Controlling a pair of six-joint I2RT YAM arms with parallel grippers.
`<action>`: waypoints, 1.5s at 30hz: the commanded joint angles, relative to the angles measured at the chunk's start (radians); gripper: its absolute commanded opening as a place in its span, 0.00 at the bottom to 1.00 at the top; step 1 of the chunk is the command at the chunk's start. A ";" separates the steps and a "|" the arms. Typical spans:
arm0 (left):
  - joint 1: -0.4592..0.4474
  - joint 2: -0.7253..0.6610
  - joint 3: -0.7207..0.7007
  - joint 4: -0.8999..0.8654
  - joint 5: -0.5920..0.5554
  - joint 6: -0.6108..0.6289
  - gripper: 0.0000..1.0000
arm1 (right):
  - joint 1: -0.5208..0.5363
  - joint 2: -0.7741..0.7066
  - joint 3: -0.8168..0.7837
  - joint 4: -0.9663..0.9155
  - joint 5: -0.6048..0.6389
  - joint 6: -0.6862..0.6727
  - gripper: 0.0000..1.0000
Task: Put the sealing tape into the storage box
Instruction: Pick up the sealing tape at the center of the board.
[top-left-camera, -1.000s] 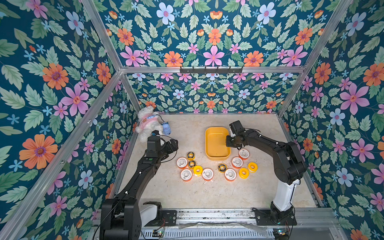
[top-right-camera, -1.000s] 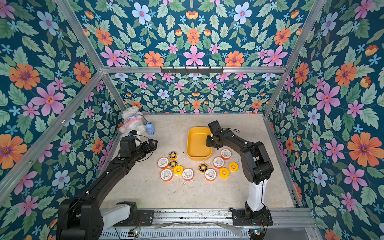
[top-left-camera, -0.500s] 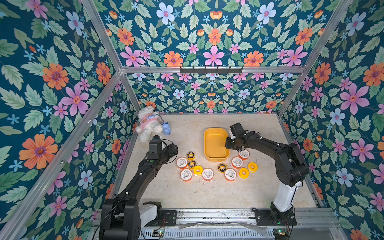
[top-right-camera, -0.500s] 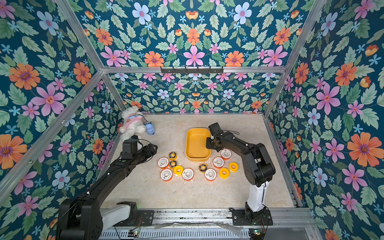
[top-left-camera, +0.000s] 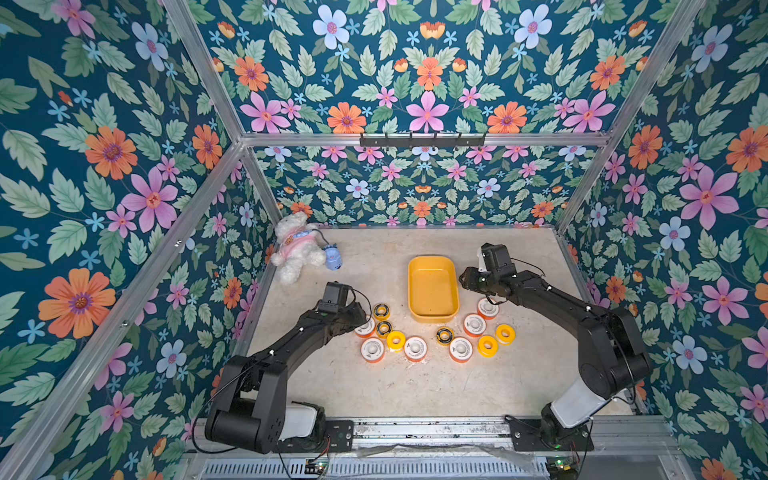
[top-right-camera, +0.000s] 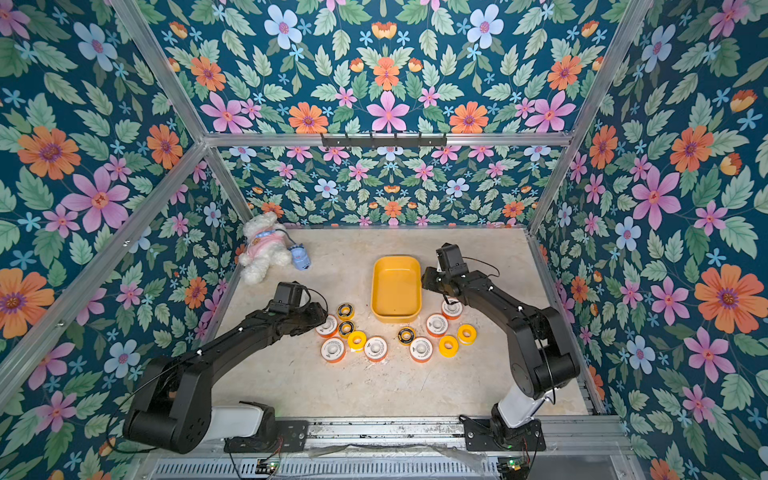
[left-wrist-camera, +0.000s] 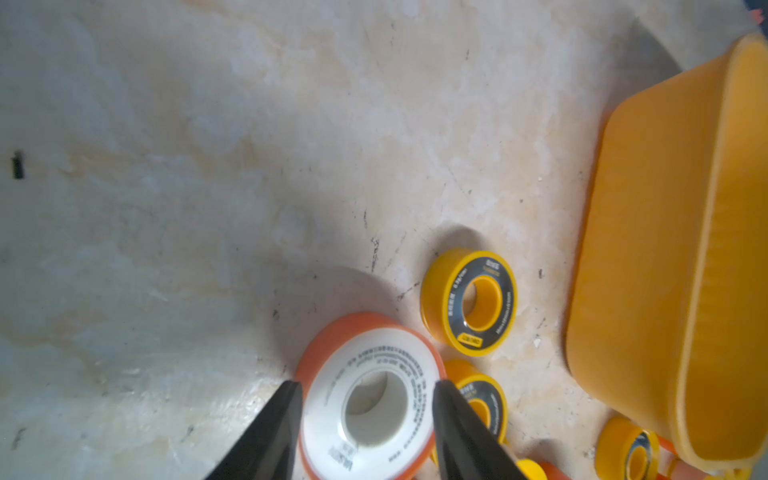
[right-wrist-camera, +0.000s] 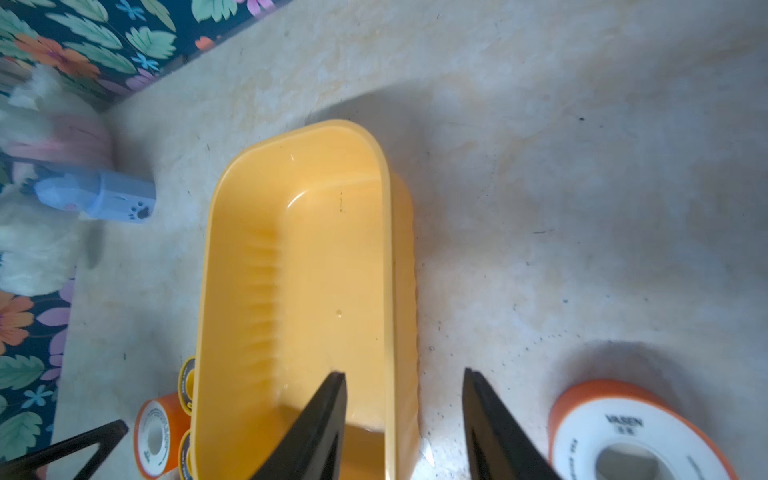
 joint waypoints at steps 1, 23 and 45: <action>-0.021 0.010 0.016 -0.051 -0.093 -0.011 0.55 | -0.032 -0.052 -0.057 0.120 -0.052 0.037 0.50; -0.055 0.070 0.013 -0.086 -0.092 0.027 0.38 | -0.050 -0.071 -0.085 0.081 0.022 0.028 0.52; -0.080 0.073 0.089 -0.175 -0.248 0.041 0.09 | -0.049 0.009 -0.066 0.111 -0.155 -0.011 0.52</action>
